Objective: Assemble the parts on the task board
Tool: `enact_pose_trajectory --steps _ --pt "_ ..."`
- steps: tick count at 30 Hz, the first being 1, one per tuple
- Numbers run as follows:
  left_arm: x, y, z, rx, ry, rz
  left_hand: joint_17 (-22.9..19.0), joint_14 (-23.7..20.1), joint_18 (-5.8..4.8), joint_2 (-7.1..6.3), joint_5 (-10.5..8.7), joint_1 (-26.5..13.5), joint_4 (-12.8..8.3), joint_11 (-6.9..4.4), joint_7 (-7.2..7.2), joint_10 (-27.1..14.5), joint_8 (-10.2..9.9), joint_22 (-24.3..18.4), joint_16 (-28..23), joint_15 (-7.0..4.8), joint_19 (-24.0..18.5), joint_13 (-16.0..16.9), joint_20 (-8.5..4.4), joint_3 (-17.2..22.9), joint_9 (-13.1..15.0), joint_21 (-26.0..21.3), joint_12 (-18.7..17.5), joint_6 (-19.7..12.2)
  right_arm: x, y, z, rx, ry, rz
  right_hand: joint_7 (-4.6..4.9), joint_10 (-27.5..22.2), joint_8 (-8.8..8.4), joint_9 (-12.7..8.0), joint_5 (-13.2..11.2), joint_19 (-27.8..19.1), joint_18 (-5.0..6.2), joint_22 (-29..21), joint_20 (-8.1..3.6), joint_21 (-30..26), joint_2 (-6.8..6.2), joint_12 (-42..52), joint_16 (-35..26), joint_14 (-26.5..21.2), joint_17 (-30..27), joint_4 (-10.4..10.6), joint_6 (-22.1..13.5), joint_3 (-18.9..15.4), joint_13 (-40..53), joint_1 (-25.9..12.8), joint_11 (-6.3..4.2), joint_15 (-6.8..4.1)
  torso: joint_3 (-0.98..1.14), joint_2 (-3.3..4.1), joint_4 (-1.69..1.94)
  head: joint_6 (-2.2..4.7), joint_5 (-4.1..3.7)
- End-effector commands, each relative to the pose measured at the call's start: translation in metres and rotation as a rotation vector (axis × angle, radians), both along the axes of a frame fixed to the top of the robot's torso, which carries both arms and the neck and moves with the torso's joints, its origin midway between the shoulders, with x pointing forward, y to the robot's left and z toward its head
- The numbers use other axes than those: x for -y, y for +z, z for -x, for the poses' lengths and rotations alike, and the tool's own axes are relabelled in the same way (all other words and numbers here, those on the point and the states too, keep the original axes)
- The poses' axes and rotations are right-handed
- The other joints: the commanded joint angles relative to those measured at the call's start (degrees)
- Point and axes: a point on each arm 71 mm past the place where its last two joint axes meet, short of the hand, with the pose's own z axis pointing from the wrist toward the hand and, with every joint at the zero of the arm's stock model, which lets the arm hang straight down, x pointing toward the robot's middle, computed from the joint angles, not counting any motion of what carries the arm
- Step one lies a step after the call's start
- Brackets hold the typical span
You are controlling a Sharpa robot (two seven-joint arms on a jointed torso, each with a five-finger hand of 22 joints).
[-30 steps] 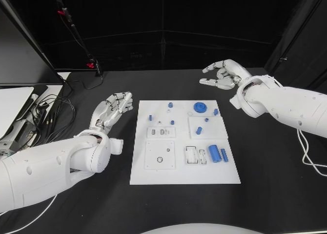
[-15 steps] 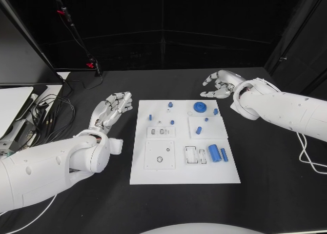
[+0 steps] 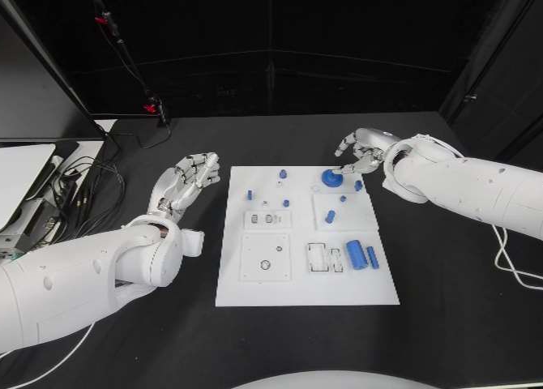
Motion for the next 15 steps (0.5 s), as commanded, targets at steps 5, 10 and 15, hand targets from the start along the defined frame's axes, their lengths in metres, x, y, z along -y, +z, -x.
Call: enact_pose_trajectory --steps 5,10,15 --pt "0.0014 0.0175 0.0048 0.237 -0.031 0.054 0.0 0.4 0.63 0.35 0.31 0.3 -0.1 0.13 8.86 0.4 0.2 0.1 0.0 -0.03 0.3 0.0 0.08 -0.4 -0.1 0.3 0.4 -0.1 -0.0040 -0.0040 0.0006 -0.049 0.017 0.029 0.45 6.2 0.26 0.0 -0.3 6.0 -0.40 15.1 0.61 0.2 0.10 0.1 0.1 6.1 15.1 0.0 -0.1 0.4 15.1 0.1 0.57 0.57 0.00 0.00 0.06 0.19 -0.29" --pt "0.0014 0.0175 0.0048 0.237 -0.031 0.053 0.0 0.4 0.62 0.37 0.31 0.3 -0.1 0.13 8.86 0.4 0.2 0.1 0.0 -0.03 0.2 0.0 0.08 -0.4 -0.1 0.3 0.4 -0.1 -0.0062 -0.0063 -0.0001 -0.066 0.013 0.038 0.61 6.2 0.20 -0.1 -0.7 6.0 -0.40 15.1 0.95 0.2 0.71 0.1 0.1 6.1 15.1 -0.2 -0.3 0.9 15.1 1.0 0.80 0.82 0.04 0.00 0.04 0.20 -0.25" --pt "0.0014 0.0175 0.0048 0.237 -0.031 0.054 0.0 0.4 0.62 0.39 0.32 0.4 -0.1 0.13 8.86 0.4 0.2 0.1 0.0 -0.03 0.2 0.0 0.08 -0.4 -0.1 0.3 0.4 -0.1 -0.0080 -0.0101 0.0002 -0.076 0.002 0.058 0.72 6.2 0.09 -0.3 -1.0 6.0 -0.40 15.1 1.21 0.2 1.45 0.1 0.1 6.1 15.1 -0.6 -0.5 1.7 15.1 2.7 0.95 0.94 0.02 -0.01 0.06 0.20 -0.30"
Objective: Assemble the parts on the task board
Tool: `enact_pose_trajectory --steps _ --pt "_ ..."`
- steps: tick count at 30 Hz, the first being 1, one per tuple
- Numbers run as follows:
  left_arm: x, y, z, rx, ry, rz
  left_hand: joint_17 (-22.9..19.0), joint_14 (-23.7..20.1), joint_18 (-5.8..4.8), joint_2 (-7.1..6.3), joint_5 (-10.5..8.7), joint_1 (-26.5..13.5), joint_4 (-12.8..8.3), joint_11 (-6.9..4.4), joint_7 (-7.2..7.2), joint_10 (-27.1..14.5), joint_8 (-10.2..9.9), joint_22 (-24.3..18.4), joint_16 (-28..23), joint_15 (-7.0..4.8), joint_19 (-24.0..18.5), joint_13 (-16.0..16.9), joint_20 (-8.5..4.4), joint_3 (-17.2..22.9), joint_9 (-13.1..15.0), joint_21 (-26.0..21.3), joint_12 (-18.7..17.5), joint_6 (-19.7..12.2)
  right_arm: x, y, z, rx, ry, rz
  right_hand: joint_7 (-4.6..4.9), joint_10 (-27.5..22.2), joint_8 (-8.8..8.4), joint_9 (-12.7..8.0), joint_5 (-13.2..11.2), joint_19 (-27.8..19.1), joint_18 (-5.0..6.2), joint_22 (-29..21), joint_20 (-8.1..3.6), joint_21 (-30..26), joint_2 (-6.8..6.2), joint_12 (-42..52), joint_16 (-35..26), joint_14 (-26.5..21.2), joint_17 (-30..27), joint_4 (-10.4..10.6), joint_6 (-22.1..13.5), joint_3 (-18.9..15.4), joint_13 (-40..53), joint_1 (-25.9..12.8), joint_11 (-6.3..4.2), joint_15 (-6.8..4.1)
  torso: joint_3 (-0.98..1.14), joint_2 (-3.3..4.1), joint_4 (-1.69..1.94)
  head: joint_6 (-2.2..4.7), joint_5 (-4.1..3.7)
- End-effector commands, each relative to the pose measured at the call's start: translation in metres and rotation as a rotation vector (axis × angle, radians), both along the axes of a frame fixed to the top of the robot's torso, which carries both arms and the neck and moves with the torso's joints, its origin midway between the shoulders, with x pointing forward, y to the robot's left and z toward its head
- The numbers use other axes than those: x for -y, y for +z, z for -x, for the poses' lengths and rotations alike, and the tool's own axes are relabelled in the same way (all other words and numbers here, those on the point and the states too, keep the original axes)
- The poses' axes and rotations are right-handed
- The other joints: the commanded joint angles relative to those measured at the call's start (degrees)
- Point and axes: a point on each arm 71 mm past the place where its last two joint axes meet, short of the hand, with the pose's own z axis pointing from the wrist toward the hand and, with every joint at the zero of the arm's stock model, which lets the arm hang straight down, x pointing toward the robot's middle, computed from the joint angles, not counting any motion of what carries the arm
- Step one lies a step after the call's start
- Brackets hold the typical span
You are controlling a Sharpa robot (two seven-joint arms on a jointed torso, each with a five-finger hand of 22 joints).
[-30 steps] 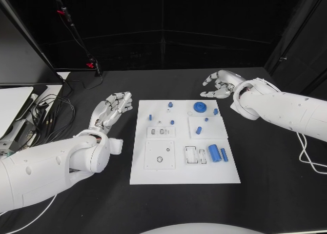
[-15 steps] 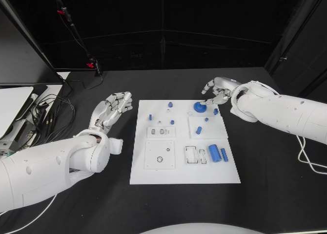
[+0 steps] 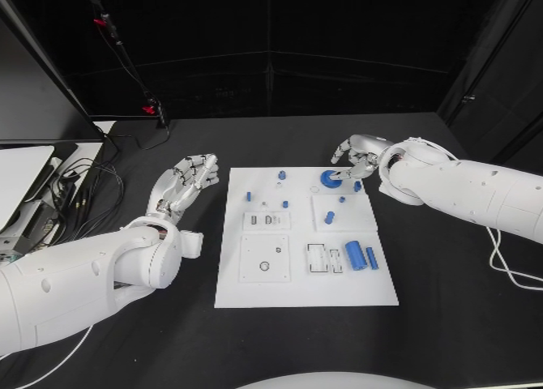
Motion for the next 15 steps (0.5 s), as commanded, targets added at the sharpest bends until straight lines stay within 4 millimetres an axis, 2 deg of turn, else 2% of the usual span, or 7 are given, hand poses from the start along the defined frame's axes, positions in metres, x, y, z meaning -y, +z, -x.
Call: enact_pose_trajectory --steps 1,8,13,15 --pt "0.0012 0.0175 0.0049 0.237 -0.031 0.054 0.0 0.4 0.62 0.39 0.33 0.4 -0.1 0.13 8.86 0.4 0.2 0.1 0.0 -0.03 0.2 0.0 0.08 -0.4 -0.1 0.3 0.4 -0.1 -0.0013 -0.0028 -0.0002 -0.023 -0.010 0.037 0.36 6.0 0.07 -0.1 -0.4 6.1 -0.40 15.1 0.42 0.2 0.46 0.1 0.1 6.1 15.1 -0.2 -0.1 0.8 15.1 1.3 0.38 0.57 -0.03 -0.02 -0.03 0.05 -0.02" --pt "0.0010 0.0175 0.0049 0.236 -0.031 0.054 0.0 0.4 0.62 0.41 0.33 0.4 -0.1 0.13 8.86 0.4 0.2 0.1 0.0 -0.03 0.3 0.0 0.08 -0.4 -0.1 0.3 0.4 -0.1 -0.0056 -0.0081 -0.0006 -0.029 -0.012 0.067 0.41 6.0 -0.09 -0.3 -0.6 6.1 -0.40 15.1 0.52 0.2 0.77 0.1 0.1 6.1 15.1 -0.5 -0.2 1.2 15.1 2.2 0.45 0.63 -0.03 -0.01 -0.11 -0.13 0.04" --pt "0.0013 0.0174 0.0046 0.236 -0.031 0.053 0.0 0.4 0.61 0.43 0.35 0.4 -0.1 0.13 8.86 0.4 0.2 0.0 0.0 -0.03 0.2 0.0 0.08 -0.4 -0.1 0.3 0.4 -0.1 -0.0076 -0.0099 -0.0010 -0.034 -0.015 0.075 0.41 6.0 -0.11 -0.3 -0.6 6.1 -0.40 15.1 0.54 0.2 0.99 0.1 0.1 6.1 15.1 -0.5 -0.1 1.4 15.1 2.4 0.45 0.63 -0.02 0.00 0.04 -0.19 -0.04" --pt "0.0015 0.0174 0.0046 0.236 -0.031 0.054 0.0 0.4 0.61 0.43 0.35 0.4 -0.1 0.13 8.86 0.4 0.2 0.0 0.0 -0.03 0.2 0.0 0.08 -0.4 -0.1 0.3 0.4 -0.1 -0.0082 -0.0104 -0.0012 -0.035 -0.018 0.078 0.41 6.0 -0.11 -0.3 -0.6 6.1 -0.40 15.1 0.54 0.2 1.03 0.1 0.1 6.1 15.1 -0.5 -0.1 1.4 15.1 2.4 0.45 0.63 -0.03 -0.02 -0.09 -0.25 0.05"
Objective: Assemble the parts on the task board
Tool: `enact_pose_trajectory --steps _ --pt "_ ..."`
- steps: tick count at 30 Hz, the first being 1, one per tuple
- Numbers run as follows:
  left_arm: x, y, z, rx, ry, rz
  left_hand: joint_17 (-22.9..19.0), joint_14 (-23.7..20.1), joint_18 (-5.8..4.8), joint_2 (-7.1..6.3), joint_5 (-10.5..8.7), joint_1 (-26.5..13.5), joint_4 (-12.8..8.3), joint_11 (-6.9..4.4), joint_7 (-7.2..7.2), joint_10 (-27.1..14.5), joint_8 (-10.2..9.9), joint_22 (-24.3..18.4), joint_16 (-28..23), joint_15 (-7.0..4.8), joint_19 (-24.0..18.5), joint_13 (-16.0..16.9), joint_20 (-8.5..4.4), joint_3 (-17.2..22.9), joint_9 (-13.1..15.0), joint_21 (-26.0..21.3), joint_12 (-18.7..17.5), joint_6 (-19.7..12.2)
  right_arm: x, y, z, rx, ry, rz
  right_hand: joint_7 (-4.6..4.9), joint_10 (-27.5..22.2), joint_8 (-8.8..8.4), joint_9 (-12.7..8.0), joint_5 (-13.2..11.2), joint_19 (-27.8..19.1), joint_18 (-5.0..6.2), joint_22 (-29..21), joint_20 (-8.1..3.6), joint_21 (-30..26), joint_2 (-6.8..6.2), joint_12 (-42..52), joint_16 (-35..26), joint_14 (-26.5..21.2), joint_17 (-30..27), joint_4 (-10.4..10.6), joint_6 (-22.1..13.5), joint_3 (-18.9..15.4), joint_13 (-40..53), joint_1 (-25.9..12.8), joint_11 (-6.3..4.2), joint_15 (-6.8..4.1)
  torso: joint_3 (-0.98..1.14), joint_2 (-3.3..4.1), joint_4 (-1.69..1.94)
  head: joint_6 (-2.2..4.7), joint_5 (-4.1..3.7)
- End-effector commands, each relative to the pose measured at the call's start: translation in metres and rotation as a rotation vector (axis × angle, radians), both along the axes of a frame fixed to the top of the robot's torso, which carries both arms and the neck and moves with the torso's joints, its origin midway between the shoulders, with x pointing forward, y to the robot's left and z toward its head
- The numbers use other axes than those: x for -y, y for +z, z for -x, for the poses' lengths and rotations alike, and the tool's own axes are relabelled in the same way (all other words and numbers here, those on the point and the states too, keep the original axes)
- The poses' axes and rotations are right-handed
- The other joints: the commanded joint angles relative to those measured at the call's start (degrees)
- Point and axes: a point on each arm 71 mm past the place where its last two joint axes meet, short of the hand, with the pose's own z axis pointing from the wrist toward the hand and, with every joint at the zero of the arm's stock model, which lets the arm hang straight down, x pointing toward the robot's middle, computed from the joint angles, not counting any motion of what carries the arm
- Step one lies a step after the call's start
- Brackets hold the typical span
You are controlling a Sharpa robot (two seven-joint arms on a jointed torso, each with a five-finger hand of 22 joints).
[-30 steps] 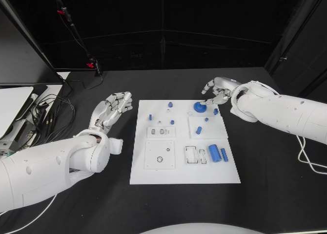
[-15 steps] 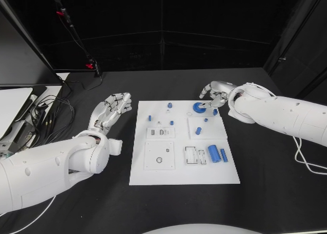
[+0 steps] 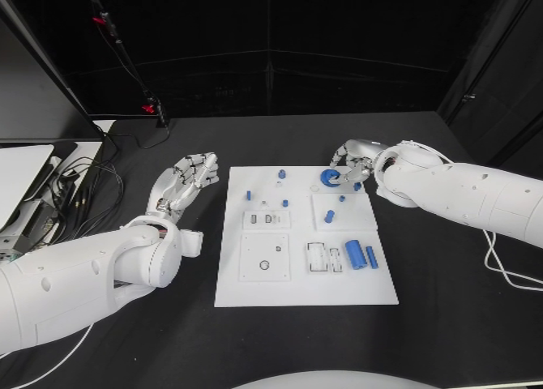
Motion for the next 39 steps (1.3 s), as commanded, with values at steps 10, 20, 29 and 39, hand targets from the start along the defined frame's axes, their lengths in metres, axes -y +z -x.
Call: enact_pose_trajectory --steps 10,20,29,39 --pt "0.0028 0.0174 0.0053 0.231 -0.039 0.058 0.0 0.4 0.60 0.24 0.43 0.2 0.1 0.13 8.86 0.4 0.2 0.0 -0.1 -0.02 0.2 0.0 0.08 -0.3 -0.1 0.3 0.3 -0.1 0.0002 -0.0013 -0.0013 -0.003 -0.033 0.040 0.19 6.0 -0.23 -0.2 -0.4 5.9 -0.41 15.1 0.36 0.2 0.41 0.1 0.1 5.9 15.1 0.0 0.2 0.6 15.1 0.6 0.44 0.44 0.01 -0.02 -0.03 -0.06 0.14" --pt "0.0024 0.0173 0.0053 0.231 -0.038 0.058 0.0 0.4 0.60 0.24 0.43 0.2 0.1 0.13 8.86 0.4 0.2 0.0 -0.1 -0.02 0.2 0.0 0.08 -0.3 -0.1 0.3 0.3 -0.1 -0.0020 -0.0041 -0.0019 -0.019 -0.038 0.049 0.06 6.0 -0.37 -0.3 -0.5 5.9 -0.41 15.1 0.36 0.2 0.87 0.1 0.1 5.9 15.1 -0.1 0.4 0.9 15.1 0.8 0.37 0.41 0.01 -0.03 -0.01 -0.02 0.27" --pt "0.0016 0.0173 0.0052 0.231 -0.034 0.055 -0.1 0.4 0.59 0.26 0.48 0.2 0.0 0.13 8.86 0.4 0.2 0.1 -0.1 -0.02 0.2 -0.1 0.08 -0.3 -0.1 0.3 0.3 -0.1 -0.0058 -0.0077 -0.0017 -0.035 -0.038 0.053 -0.28 6.0 -0.52 -0.4 -0.7 5.9 -0.41 15.1 0.29 0.2 1.25 0.1 0.1 5.9 15.1 -0.4 0.9 1.2 15.1 0.9 0.11 0.27 0.02 -0.01 0.02 -0.24 0.40" --pt "0.0012 0.0171 0.0050 0.230 -0.033 0.054 -0.1 0.4 0.59 0.26 0.48 0.2 0.0 0.13 8.86 0.4 0.2 0.1 -0.1 -0.02 0.2 -0.1 0.08 -0.3 -0.1 0.3 0.3 -0.1 -0.0078 -0.0096 -0.0016 -0.046 -0.039 0.056 -1.11 6.0 -1.03 -0.8 -0.9 5.9 -0.41 15.1 -0.30 0.2 1.94 0.1 0.1 5.9 15.1 -1.0 3.9 1.8 15.1 1.1 -0.69 -0.40 0.02 -0.03 0.01 -0.46 0.60"
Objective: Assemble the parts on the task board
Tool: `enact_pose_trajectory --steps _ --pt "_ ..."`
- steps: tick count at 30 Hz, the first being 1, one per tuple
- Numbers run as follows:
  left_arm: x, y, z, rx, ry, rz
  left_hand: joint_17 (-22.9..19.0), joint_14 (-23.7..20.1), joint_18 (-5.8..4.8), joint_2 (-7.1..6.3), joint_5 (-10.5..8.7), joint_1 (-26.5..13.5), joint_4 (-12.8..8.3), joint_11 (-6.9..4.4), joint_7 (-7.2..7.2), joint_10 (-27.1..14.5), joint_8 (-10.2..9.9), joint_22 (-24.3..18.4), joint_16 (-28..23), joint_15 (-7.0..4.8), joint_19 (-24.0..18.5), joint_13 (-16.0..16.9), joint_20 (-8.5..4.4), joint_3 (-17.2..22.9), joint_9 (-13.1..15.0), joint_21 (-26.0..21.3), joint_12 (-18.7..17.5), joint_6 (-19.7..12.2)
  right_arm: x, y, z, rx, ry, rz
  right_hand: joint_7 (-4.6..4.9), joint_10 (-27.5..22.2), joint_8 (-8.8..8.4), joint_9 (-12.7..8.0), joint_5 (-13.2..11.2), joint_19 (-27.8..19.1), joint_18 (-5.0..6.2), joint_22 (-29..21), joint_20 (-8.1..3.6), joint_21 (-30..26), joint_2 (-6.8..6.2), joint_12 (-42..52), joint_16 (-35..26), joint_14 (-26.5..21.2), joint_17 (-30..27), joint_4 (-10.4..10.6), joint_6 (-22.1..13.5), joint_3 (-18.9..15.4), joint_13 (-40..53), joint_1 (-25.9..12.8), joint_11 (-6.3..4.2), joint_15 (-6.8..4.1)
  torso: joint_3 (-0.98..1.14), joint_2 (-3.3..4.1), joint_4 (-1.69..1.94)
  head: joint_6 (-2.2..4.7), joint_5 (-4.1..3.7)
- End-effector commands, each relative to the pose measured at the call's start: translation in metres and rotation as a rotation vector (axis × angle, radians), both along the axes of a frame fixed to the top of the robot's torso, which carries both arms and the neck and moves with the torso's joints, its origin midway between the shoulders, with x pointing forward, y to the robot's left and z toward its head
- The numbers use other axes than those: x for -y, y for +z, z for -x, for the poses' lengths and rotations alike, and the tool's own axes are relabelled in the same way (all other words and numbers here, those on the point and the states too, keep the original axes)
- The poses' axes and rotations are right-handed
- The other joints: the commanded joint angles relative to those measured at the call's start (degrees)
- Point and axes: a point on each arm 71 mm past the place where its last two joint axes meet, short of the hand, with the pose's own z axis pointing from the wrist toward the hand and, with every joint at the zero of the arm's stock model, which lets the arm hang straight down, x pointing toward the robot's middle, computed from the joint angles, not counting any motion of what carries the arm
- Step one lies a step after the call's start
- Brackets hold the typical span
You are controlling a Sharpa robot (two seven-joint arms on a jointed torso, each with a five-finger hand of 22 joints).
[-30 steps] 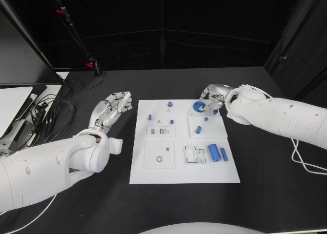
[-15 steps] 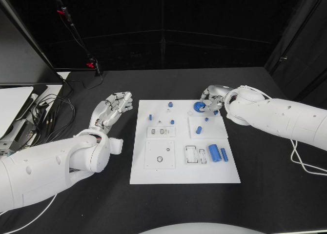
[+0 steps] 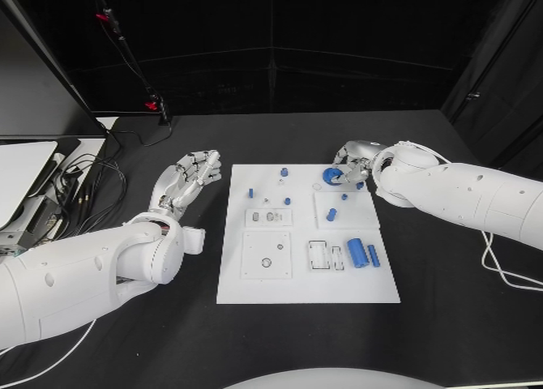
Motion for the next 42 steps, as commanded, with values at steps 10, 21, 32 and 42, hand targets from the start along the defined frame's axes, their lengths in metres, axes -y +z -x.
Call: enact_pose_trajectory --steps 10,21,32,42 --pt "0.001 0.017 0.005 0.230 -0.028 0.052 -0.1 0.4 0.59 0.27 0.26 0.3 0.0 0.13 8.86 0.4 0.2 0.1 -0.1 -0.02 0.2 -0.1 0.08 -0.3 -0.1 0.3 0.3 -0.1 0.000 -0.002 0.001 -0.009 -0.013 0.011 -0.39 6.0 -2.11 -1.0 -0.1 5.9 -0.42 15.1 -0.80 0.2 3.30 0.1 0.1 5.9 15.1 -1.9 8.2 2.7 15.1 1.6 -0.92 -0.73 0.01 -0.03 -0.01 -0.06 0.10" --pt "0.001 0.017 0.005 0.229 -0.028 0.052 -0.1 0.4 0.57 0.32 0.36 0.3 0.0 0.13 8.86 0.4 0.3 0.1 -0.1 -0.02 0.2 -0.1 0.07 -0.4 -0.1 0.3 0.3 -0.1 -0.006 0.011 0.006 0.138 0.032 -0.086 0.29 6.0 -3.70 -1.6 0.4 5.9 -0.42 15.1 -0.66 0.2 3.39 0.1 0.1 5.9 15.1 -2.9 10.4 3.6 15.1 2.0 -0.38 -0.53 0.01 -0.01 -0.05 0.05 0.32" --pt "0.000 0.017 0.005 0.227 -0.026 0.050 -0.1 0.4 0.57 0.32 0.36 0.3 0.0 0.13 8.86 0.4 0.3 0.1 -0.1 -0.02 0.2 -0.1 0.07 -0.4 -0.1 0.3 0.3 -0.1 -0.018 0.029 0.023 0.237 0.081 -0.193 0.71 6.0 -4.73 -2.0 0.8 5.9 -0.42 15.1 -0.41 0.2 3.14 0.1 0.1 5.9 15.1 -3.4 11.4 4.0 15.1 2.1 0.02 -0.22 -0.07 -0.03 -0.03 -0.10 0.46" --pt "0.001 0.017 0.004 0.226 -0.028 0.051 -0.1 0.4 0.57 0.32 0.36 0.3 0.0 0.13 8.86 0.4 0.3 0.1 -0.1 -0.02 0.2 -0.1 0.07 -0.4 -0.1 0.3 0.3 -0.1 -0.045 0.032 0.033 0.188 0.137 -0.218 0.80 6.0 -5.07 -2.1 0.7 5.9 -0.42 15.1 -0.32 0.2 3.16 0.1 0.1 5.9 15.1 -3.7 11.8 4.2 15.1 2.3 0.11 -0.13 0.00 0.00 0.03 -0.32 0.34"
